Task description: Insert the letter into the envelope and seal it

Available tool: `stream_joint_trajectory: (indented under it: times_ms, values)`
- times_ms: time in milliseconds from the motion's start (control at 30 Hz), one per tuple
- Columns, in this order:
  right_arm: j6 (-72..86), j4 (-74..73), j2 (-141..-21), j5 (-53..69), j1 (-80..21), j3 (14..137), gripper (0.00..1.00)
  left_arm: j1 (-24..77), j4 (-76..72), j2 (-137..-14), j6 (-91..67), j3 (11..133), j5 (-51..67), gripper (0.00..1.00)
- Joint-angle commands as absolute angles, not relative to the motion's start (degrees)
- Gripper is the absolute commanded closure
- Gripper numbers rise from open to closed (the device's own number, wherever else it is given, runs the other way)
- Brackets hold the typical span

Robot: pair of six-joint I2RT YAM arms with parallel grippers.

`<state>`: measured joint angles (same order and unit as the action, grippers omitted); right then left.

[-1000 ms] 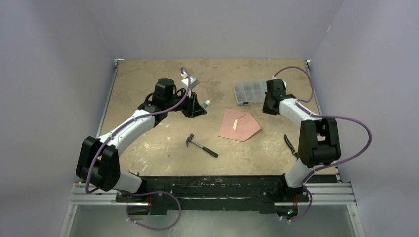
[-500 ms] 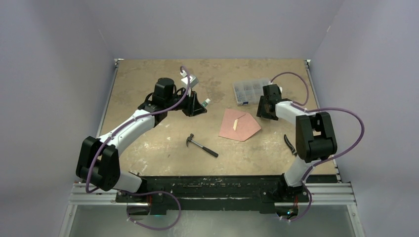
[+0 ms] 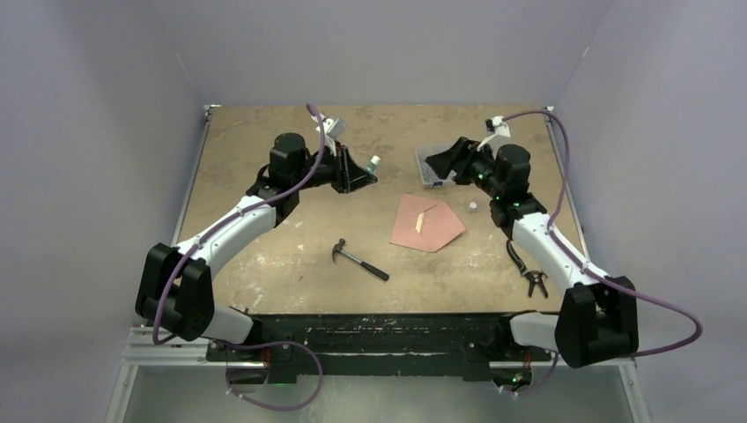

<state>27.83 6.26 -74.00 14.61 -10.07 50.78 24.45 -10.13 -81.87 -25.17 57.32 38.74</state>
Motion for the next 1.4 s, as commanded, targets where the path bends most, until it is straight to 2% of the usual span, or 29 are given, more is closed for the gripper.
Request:
stream_joint_trajectory:
  times_ms: [0, 167, 300, 533, 667, 867, 900, 933, 1000, 1067, 1133, 1233, 1333, 1367]
  values:
    - [44.7, 37.9, -72.4, 32.2, -19.4, 45.9, 0.22, 24.9, -22.4, -80.8, -34.5, 59.1, 41.2, 1.00]
    - [51.4, 49.7, -72.7, 23.1, -28.6, 46.0, 0.15, 25.0, -24.2, -80.2, -37.1, 58.8, 43.0, 1.00]
    - [51.8, 47.6, -74.7, 20.6, -30.6, 48.8, 0.14, 25.0, -25.8, -79.0, -38.7, 58.6, 43.8, 1.00]
    - [51.1, 43.5, -77.6, 19.4, -31.8, 52.7, 0.26, 25.0, -29.2, -78.5, -42.0, 58.3, 45.3, 1.00]
    - [50.6, 42.3, -78.1, 18.3, -31.9, 54.2, 0.41, 25.0, -29.5, -78.5, -42.2, 58.1, 45.7, 1.00]
    - [50.1, 42.4, -79.2, 18.7, -31.9, 55.9, 0.78, 25.0, -28.9, -78.4, -42.9, 57.9, 47.4, 1.00]
    - [50.0, 41.9, -79.4, 19.1, -31.8, 56.2, 0.87, 25.0, -28.5, -78.4, -42.8, 58.1, 47.9, 0.99]
    - [49.7, 41.7, -79.5, 19.4, -31.8, 56.3, 0.91, 25.0, -27.8, -78.3, -42.8, 58.3, 48.2, 0.96]
    - [48.7, 41.6, -79.8, 20.9, -31.8, 56.4, 1.00, 24.9, -25.7, -78.2, -42.7, 59.0, 48.5, 0.82]
    - [46.6, 41.0, -79.8, 22.8, -31.8, 56.6, 1.00, 24.9, -22.9, -78.1, -42.0, 60.0, 48.8, 0.65]
    - [43.4, 39.5, -79.8, 26.2, -31.8, 57.0, 1.00, 24.5, -19.8, -78.1, -40.6, 61.4, 49.7, 0.57]
    - [38.2, 34.2, -80.7, 31.8, -31.8, 59.4, 1.00, 23.7, -14.4, -77.6, -37.2, 63.0, 51.2, 0.50]
    - [36.4, 32.3, -81.7, 34.3, -31.8, 61.6, 1.00, 23.3, -10.4, -76.5, -33.7, 62.5, 51.5, 0.51]
    - [35.8, 30.4, -82.3, 36.0, -31.8, 62.7, 1.00, 22.8, -9.6, -76.2, -33.3, 62.3, 51.2, 0.55]
